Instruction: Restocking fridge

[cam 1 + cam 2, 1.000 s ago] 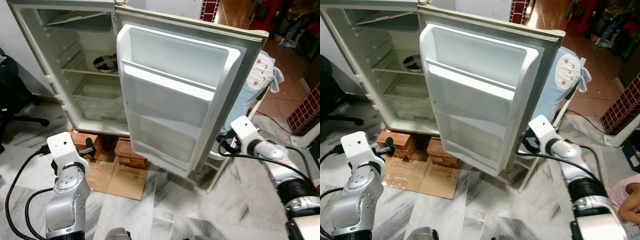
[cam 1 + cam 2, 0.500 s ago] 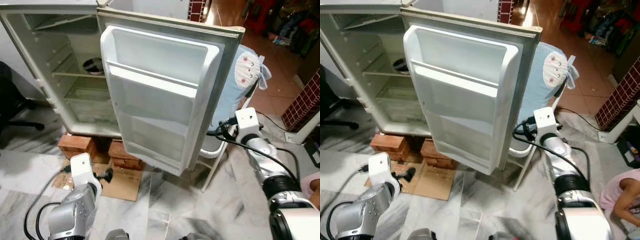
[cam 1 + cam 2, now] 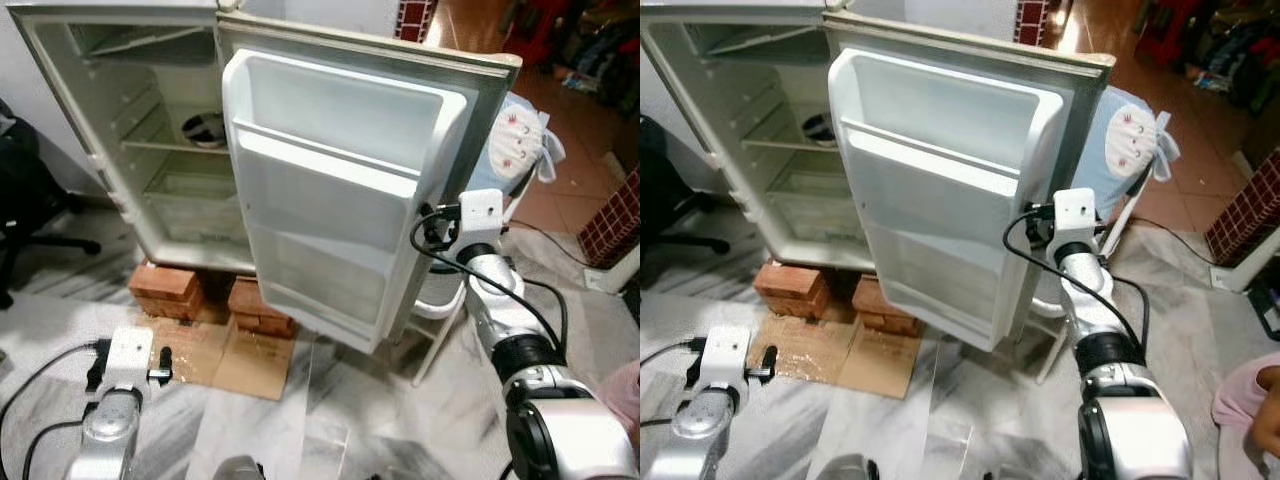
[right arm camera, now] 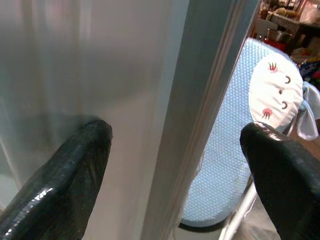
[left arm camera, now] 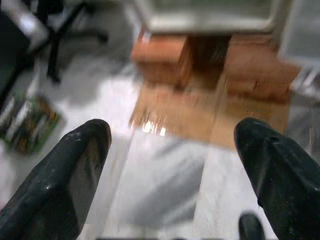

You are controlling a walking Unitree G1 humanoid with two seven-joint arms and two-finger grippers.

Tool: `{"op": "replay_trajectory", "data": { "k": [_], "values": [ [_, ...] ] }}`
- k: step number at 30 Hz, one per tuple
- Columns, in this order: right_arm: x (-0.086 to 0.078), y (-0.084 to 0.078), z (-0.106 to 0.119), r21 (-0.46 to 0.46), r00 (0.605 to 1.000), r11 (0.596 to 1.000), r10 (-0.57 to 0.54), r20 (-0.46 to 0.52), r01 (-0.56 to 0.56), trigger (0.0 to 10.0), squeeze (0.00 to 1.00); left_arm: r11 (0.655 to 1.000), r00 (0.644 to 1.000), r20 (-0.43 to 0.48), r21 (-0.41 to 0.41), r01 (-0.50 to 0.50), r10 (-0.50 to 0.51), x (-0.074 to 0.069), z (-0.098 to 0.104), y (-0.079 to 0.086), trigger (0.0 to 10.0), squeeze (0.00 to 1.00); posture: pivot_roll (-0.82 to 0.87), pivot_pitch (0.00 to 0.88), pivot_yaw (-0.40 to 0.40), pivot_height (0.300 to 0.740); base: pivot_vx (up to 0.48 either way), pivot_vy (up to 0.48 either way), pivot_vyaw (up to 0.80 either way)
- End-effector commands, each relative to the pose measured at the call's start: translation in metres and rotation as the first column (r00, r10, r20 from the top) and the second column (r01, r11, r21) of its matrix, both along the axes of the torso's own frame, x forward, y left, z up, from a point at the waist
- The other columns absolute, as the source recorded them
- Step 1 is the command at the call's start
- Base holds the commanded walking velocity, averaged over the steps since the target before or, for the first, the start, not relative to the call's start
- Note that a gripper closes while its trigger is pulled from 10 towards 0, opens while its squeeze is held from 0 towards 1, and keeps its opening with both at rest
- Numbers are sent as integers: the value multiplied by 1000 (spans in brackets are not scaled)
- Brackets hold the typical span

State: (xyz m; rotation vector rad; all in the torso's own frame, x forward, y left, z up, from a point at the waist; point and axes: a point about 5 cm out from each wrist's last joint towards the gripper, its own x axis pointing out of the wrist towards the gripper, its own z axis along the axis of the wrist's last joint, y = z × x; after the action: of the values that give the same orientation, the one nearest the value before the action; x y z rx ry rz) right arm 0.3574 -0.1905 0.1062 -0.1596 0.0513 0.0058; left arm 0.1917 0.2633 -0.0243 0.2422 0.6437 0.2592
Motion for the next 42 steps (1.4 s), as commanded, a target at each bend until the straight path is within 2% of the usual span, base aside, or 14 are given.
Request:
{"op": "replay_trajectory", "data": {
  "k": [1,6,8,10,11,14,15,16,18,20,27,30,38,42],
  "values": [
    [8,5,17,20,998,1000,12,66,-13,10000,0,1000,1000,17,10,18,-19,-2,-1,1,10000,0,48,0,12,740,0,0,0],
    [9,8,16,23,998,1000,14,63,-16,10000,0,999,999,1,-12,47,-47,1,-5,-5,10000,0,44,0,14,740,0,0,0],
    [12,9,19,26,997,1000,14,73,-16,10000,0,991,983,154,-72,112,-100,32,19,-21,10000,0,53,0,12,740,0,0,0],
    [12,9,20,27,997,1000,12,74,-14,10000,0,977,963,226,-120,177,-147,50,31,-39,10000,0,55,0,11,740,0,0,0],
    [13,10,19,29,997,1000,10,72,-12,10000,0,951,946,251,-177,252,-204,69,37,-63,10000,0,48,0,15,740,0,0,0],
    [13,12,19,33,997,999,9,71,-11,10000,0,937,947,173,-181,300,-270,81,30,-81,10000,0,36,0,21,740,0,0,0],
    [13,12,19,33,997,999,9,71,-11,10000,0,937,947,173,-181,300,-270,81,30,-81,10000,0,36,0,21,740,0,0,0],
    [14,13,21,37,996,999,8,84,-11,10000,0,940,962,41,-208,271,-269,77,14,-77,10000,0,21,0,30,740,0,0,0],
    [14,13,23,38,996,999,4,93,-8,10000,0,939,977,-73,-300,170,-200,68,0,-69,10000,0,12,0,36,740,0,0,0],
    [14,7,23,49,995,999,-23,92,18,10000,0,882,994,-102,-470,-7,-47,63,-5,-57,10000,0,1,0,40,740,0,0,0],
    [14,2,23,52,995,998,-39,92,34,10000,0,908,971,-148,-401,117,-190,66,-7,-72,10000,0,-16,0,43,740,0,0,0],
    [18,3,31,56,993,997,-53,110,47,10000,0,914,938,-199,-352,201,-283,69,-9,-84,10000,0,-34,0,48,740,0,0,0],
    [30,3,45,126,985,983,-147,90,135,10000,0,912,936,-155,-319,256,-316,76,-3,-92,10000,0,-35,0,48,740,0,0,0],
    [40,21,62,191,989,977,-114,98,94,10000,0,907,936,-139,-327,264,-322,78,-2,-96,10000,0,-29,0,43,740,0,0,0]
  ]
}}
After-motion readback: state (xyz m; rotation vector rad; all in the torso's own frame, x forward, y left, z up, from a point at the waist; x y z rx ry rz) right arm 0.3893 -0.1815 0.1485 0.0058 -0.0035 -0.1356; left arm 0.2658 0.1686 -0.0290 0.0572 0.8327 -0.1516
